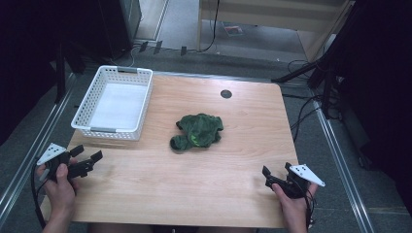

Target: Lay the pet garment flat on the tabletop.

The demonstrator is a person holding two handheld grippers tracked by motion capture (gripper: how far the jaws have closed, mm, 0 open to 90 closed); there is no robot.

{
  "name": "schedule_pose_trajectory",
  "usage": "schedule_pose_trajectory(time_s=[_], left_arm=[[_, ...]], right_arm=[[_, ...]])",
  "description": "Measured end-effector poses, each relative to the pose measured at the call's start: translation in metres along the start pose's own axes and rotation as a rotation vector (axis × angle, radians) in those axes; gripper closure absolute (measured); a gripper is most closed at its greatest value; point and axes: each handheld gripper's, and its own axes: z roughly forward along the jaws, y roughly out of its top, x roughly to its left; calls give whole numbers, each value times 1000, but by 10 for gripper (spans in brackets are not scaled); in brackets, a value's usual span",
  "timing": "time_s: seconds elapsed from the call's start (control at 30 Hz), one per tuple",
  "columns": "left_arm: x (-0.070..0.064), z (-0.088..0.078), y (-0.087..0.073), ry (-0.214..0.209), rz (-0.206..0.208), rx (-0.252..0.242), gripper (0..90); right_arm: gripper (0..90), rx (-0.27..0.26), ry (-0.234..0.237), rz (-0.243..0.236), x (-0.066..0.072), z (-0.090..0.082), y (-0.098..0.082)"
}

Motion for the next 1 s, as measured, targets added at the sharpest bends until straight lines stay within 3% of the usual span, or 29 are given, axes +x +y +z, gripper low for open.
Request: schedule_pose_trajectory(time_s=[0.17, 0.27, 0.5, 0.6, 0.97, 1.0], left_arm=[[0, 0, 0, -1, 3, -2, 140], [0, 0, 0, -2, 1, -2, 140], [0, 0, 0, 0, 4, -1, 140], [-1, 0, 0, 4, 7, 1, 140], [0, 1, 0, -3, 4, 6, 140], [0, 0, 0, -5, -2, 4, 140]], right_arm=[[74, 7, -16, -25, 3, 0, 0], [75, -1, 6, -10, 7, 1, 4], [104, -12, 15, -43, 25, 5, 19], [115, -11, 40, -80, 41, 9, 30], [123, 2, 88, -166, 80, 23, 51], [123, 10, 97, -173, 89, 28, 55]])
